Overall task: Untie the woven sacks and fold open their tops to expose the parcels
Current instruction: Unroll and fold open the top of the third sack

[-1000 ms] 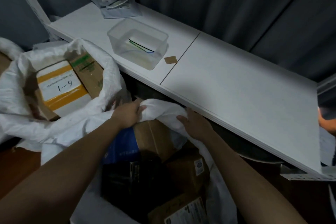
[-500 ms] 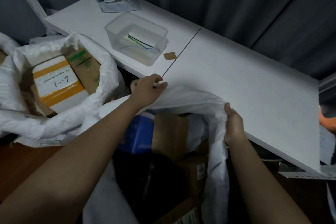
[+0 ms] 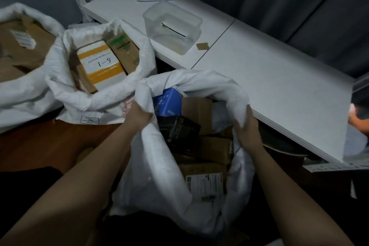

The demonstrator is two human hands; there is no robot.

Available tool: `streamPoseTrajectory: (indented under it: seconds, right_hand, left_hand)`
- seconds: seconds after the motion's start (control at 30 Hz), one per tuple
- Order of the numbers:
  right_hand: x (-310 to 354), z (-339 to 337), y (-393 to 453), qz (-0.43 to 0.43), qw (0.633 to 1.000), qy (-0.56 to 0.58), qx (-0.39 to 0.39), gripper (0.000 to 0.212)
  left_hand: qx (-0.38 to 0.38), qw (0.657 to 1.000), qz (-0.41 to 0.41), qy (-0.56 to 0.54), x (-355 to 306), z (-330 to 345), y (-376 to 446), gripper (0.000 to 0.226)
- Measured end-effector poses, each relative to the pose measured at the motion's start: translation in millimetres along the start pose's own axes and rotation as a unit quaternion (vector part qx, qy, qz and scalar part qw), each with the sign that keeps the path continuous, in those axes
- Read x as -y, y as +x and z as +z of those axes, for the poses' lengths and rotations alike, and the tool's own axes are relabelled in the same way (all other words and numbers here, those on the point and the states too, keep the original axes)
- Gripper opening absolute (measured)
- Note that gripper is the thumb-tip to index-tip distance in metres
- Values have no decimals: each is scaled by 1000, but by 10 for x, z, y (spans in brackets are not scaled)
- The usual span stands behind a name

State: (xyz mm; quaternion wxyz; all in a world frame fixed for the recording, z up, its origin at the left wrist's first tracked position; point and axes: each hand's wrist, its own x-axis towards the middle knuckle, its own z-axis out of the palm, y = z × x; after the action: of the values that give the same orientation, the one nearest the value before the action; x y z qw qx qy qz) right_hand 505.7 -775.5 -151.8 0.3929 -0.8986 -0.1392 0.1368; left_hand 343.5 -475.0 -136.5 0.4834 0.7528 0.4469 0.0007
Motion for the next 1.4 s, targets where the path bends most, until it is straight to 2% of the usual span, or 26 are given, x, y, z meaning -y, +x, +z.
streamPoseTrajectory:
  seconds: [0.07,0.13,0.2,0.27,0.33,0.37,0.43,0.53,0.63,0.7,0.77,0.9,1.0,1.07,1.17,1.2,1.27,1.4]
  right_hand:
    - [-134,-38,-246,-9,994,-98,39,74]
    - [-209,-130,-409,-19,994,-106,11,65]
    - [-211,-254,-507,19,996,-43,-76,58]
    - [-233,-336,-581,75,992,-8,-100,60]
    - [-238,-293,-723,48,995,-50,-73,64]
    - [-229,-237,-804,3,992,-107,-62,66]
    - [-189,-103,-958,-113,965,-234,-22,71]
    - [-1,46,-1214,-232,927,-271,113,77]
    - [186,121,-1498,-261,887,-266,274,94]
    - [272,184,-1629,-240,860,-303,334,103]
    - [324,260,-1695,-215,872,-298,323,96]
    - [422,334,-1697,-192,908,-260,266,43]
    - [485,368,-1736,-227,936,-198,183,21]
    - [498,426,-1792,-244,934,-198,169,21]
    - [436,536,-1845,-218,902,-262,265,51]
    - [399,551,-1853,-204,895,-281,279,64]
    - [337,547,-1871,-188,906,-275,262,82]
    - [348,536,-1919,-196,926,-209,247,78]
  left_hand:
    - [27,997,77,-15,-78,-89,-128,57]
    - [27,993,111,-40,-91,-304,-203,51]
    - [-50,990,109,-75,20,-570,-204,52]
    - [-99,988,78,-89,191,-753,-237,60]
    - [-64,997,35,3,351,-753,-350,78]
    - [-51,993,55,89,399,-703,-403,83]
    - [-46,953,189,234,406,-582,-545,81]
    - [48,866,347,356,251,-479,-791,70]
    - [197,767,372,485,135,-439,-1021,107]
    - [225,684,381,580,134,-411,-1115,113]
    - [206,642,393,625,161,-374,-1180,101]
    - [167,621,366,672,140,-364,-1272,57]
    - [100,634,380,666,149,-453,-1307,42]
    - [81,644,365,668,204,-512,-1333,42]
    - [145,634,306,695,337,-531,-1370,49]
    - [157,648,288,687,394,-535,-1372,53]
    - [139,715,272,628,484,-556,-1363,65]
    - [91,837,261,473,601,-583,-1415,100]
